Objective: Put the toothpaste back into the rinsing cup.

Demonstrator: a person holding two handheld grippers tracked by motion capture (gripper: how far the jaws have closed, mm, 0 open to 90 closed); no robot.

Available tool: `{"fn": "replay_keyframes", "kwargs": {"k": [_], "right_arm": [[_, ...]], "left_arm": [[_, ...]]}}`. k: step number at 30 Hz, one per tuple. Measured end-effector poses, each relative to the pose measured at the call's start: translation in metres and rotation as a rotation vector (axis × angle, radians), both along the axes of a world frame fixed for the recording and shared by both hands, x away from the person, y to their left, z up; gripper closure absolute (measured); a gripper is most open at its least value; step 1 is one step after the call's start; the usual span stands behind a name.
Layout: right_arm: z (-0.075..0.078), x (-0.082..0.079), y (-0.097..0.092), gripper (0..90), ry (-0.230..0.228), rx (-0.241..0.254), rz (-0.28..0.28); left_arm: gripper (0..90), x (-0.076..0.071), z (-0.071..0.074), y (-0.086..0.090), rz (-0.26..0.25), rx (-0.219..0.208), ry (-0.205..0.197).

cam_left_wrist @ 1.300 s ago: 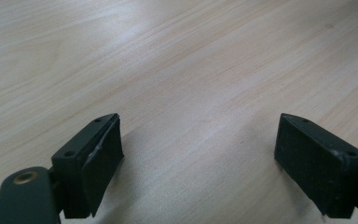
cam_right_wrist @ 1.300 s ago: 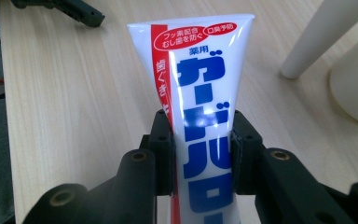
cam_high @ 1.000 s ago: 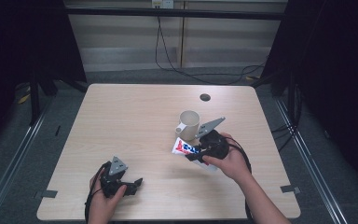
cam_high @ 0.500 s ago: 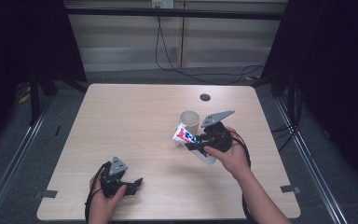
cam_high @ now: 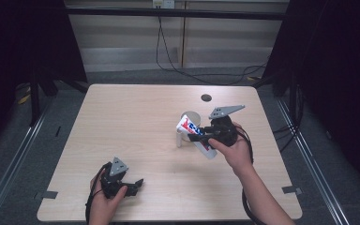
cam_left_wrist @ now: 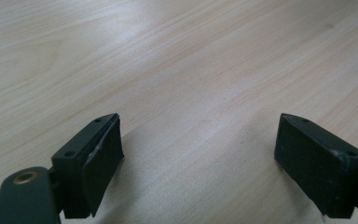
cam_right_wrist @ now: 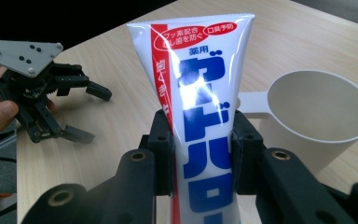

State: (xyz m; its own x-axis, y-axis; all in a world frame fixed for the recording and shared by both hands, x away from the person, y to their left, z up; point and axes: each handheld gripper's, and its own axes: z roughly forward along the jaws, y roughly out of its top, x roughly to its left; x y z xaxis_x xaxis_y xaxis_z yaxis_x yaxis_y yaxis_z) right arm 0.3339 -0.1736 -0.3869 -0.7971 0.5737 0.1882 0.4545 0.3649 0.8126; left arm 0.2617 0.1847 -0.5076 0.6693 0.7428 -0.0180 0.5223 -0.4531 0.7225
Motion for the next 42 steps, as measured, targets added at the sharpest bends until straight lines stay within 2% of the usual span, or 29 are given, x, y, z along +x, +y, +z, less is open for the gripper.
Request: {"fn": "replay_keyframes", "kwargs": {"k": [5, 15, 25, 33, 42], "right_arm": [[0.007, 0.004, -0.001, 67.5, -0.021, 0.036, -0.022], [0.01, 0.012, -0.001, 67.4, -0.052, 0.102, -0.069], [0.018, 0.02, 0.0, 66.9, -0.095, 0.127, -0.092], [0.021, 0.027, -0.002, 66.9, -0.104, 0.151, -0.112], [0.021, 0.036, -0.003, 66.8, -0.115, 0.155, -0.132]], "left_arm": [[14.8, 0.0, 0.0, 0.0, 0.0, 0.002, 0.0], [14.8, 0.0, 0.0, 0.0, 0.002, 0.0, 0.0], [14.8, 0.0, 0.0, 0.0, 0.006, -0.008, 0.001], [14.8, 0.0, 0.0, -0.001, 0.007, -0.011, 0.001], [14.8, 0.0, 0.0, 0.0, 0.005, -0.008, 0.0]]}}
